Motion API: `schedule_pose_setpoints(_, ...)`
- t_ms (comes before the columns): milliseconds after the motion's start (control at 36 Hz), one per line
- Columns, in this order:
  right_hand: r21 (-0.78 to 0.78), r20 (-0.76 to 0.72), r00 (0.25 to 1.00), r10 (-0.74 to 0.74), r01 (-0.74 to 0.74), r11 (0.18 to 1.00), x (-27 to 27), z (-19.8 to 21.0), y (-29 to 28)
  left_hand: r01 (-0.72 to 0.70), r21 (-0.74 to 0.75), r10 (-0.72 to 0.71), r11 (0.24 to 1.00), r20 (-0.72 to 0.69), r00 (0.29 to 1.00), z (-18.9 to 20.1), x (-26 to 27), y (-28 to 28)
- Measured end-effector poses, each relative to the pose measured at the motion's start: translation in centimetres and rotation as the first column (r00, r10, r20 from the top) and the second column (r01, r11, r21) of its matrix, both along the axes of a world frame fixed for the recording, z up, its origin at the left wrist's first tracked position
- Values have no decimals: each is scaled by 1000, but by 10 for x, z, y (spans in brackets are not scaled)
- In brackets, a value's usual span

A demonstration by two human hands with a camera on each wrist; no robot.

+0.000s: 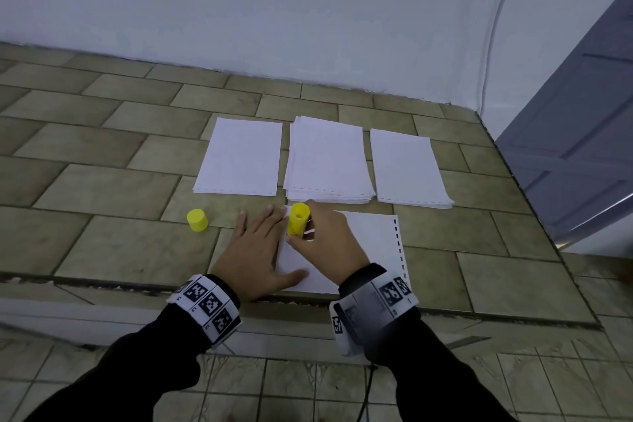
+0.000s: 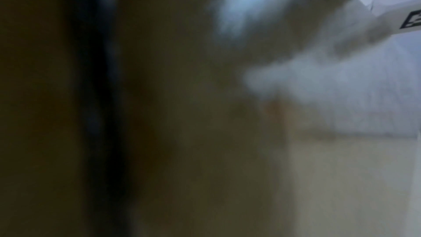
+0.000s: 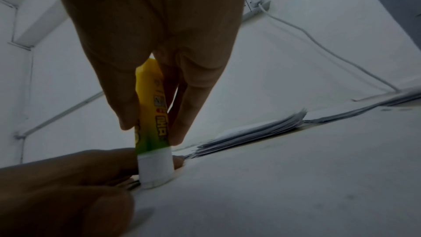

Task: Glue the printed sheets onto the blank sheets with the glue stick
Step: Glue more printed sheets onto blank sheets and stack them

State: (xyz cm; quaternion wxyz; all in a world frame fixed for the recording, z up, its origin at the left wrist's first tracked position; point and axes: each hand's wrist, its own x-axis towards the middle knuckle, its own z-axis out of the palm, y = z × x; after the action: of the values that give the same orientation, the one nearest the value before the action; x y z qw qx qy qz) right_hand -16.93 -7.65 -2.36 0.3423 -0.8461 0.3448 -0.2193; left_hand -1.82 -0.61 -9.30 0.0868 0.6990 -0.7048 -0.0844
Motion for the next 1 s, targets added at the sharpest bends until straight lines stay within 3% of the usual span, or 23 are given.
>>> schedule_pose_setpoints(333, -49, -67, 994, -88, 85, 995, -33, 4, -14, -34, 25, 34, 999, 9, 999, 8, -3, 2)
schedule_pose_setpoints(556, -141, -73, 950, -305, 293, 946, -97, 5, -33, -40, 16, 40, 999, 11, 999, 9, -4, 3)
schedule_pose_setpoints(722, -97, -93, 912, -400, 391, 915, -134, 1, -45, -37, -13, 37, 999, -15, 999, 5, -5, 4)
schedule_pose_setpoints(889, -117, -3, 930, -368, 366, 923, -125, 6, -35, -53, -78, 46, 996, -91, 995, 1, -4, 4)
schedule_pose_setpoints(1000, -29, 73, 984, -159, 162, 986, -97, 15, -13, -51, -97, 43, 994, -85, 995, -1, -4, 4)
